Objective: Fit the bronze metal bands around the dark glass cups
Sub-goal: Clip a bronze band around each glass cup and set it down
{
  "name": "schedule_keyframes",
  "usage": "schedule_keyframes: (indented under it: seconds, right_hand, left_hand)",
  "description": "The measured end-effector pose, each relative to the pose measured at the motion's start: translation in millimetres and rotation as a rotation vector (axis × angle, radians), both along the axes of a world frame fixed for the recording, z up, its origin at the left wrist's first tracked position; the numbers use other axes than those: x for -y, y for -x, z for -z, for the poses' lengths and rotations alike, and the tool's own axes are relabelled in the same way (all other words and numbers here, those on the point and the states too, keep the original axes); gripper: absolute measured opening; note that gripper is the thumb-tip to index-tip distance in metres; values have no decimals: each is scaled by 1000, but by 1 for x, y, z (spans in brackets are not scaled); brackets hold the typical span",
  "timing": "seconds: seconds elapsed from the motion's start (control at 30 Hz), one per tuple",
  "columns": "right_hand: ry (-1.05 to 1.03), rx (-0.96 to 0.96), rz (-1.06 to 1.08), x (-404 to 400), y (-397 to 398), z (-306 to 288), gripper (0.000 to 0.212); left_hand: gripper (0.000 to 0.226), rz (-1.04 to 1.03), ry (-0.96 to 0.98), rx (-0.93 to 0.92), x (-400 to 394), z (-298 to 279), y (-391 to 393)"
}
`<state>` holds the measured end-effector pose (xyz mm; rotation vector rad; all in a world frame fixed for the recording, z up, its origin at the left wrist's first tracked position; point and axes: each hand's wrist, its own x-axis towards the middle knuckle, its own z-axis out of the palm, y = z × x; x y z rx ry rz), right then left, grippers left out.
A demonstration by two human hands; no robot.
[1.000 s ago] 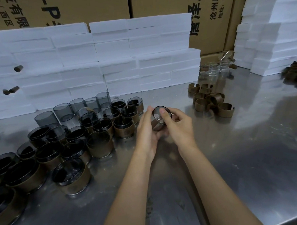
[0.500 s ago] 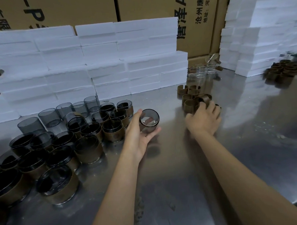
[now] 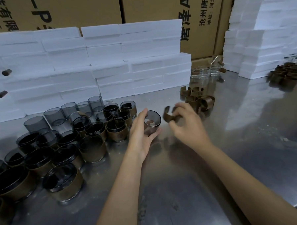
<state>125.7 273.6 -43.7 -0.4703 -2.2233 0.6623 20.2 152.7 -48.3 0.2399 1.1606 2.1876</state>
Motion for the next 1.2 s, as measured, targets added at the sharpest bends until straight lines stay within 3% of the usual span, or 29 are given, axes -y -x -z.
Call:
schedule_keyframes:
  seconds: [0.2,0.3,0.37,0.5,0.57,0.67,0.73,0.8,0.87,1.2]
  right_hand:
    - [6,-148,-82,34,4,-7,11]
    - [64,-239,-40,38,3,-9,11]
    - [26,-182,-76,44,4,-8,12]
    - [4,-63,-151,55,10,-9,9]
    - [170,-148,-165,60,16,-14,5]
    - [606,-341,-122,59,30,-24,17]
    - [845,-242,-93,54,40,-27,39]
    - [950,-32,-117,52,46,-22,58]
    - [922,62,-147,51,51,-11,66]
    - [855,2,-46,47,55,-10,85]
  left_hand:
    - [46,-43,-80,-43,3,3,1]
    - [64,-44,-49,-49,2,4,2]
    - [67,-7,-35,-93,2,3,1]
    - [49,47,-58,-108,3,4,0]
    - [47,57,-69,-99,3,3,1]
    - [46,35,-41,-80,0,3,3]
    - [41,36,-23,-86,-1,5,4]
    - [36,38,-12,-126,-1,7,3]
    - [30,34,-17,-132,0,7,3]
    - [23,-35,2,-129,2,3,-2]
